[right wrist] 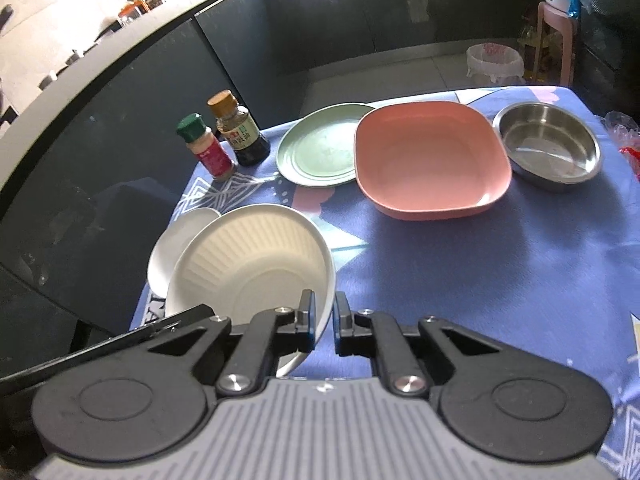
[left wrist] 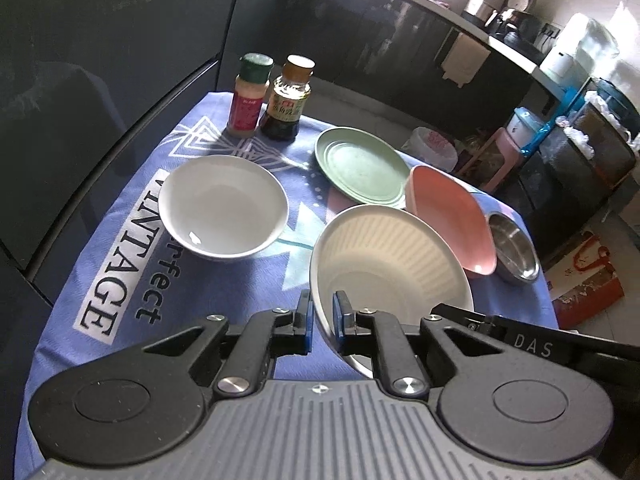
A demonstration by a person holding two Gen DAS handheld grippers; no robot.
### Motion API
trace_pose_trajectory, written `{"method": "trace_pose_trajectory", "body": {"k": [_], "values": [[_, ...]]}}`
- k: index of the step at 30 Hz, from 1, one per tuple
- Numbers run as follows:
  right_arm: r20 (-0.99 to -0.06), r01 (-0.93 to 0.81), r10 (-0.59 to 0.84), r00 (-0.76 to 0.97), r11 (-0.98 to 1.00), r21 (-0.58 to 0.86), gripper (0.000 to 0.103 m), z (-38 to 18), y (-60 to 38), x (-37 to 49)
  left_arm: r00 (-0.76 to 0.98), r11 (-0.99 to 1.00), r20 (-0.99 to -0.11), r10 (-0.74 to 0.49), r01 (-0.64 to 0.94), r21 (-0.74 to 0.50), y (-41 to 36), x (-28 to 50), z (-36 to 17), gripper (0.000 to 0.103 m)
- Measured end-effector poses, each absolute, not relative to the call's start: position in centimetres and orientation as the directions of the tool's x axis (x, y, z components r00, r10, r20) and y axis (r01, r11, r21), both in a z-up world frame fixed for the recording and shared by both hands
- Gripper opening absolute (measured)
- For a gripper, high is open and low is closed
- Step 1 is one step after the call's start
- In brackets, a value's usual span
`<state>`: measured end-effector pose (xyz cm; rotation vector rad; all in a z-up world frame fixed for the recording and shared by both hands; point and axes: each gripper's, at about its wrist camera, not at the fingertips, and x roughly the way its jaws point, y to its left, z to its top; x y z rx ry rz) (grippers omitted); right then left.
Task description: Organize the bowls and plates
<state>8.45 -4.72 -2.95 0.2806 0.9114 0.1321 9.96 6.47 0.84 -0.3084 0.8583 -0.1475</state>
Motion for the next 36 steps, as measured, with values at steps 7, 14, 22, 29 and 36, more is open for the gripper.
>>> {"method": "trace_pose_trajectory", "body": {"k": [7,14,22,29,36], "values": [[-0.744,-0.006,0.235,0.626,0.955,0.297,0.103,-1.7,-4.6,5.0,0.662,0.946,-0.703,-0.260,0.027,-0.324,6.5,6.6,2.1,0.009],[-0.733,-0.006,0.239,0.637,0.952,0.306,0.103,-1.1,-4.9,1.8,0.665,0.945,-0.694,-0.275,0.053,-0.323,6.3,3.6,2.9,0.009],[-0.734,0.004,0.249,0.632,0.946,0.324,0.103,-1.5,-5.2,-1.2,0.658,0.948,-0.699,-0.280,0.075,-0.309,6.0,0.8,2.8,0.009],[-0.734,0.011,0.238,0.636,0.948,0.317,0.103,-1.9,-5.3,-3.2,0.655,0.950,-0.700,-0.284,0.091,-0.300,5.7,-1.2,2.7,0.009],[-0.742,0.015,0.235,0.627,0.950,0.313,0.103,-2.6,-5.3,-4.6,0.644,0.951,-0.710,-0.285,0.096,-0.294,5.6,-2.2,2.2,0.009]]}}
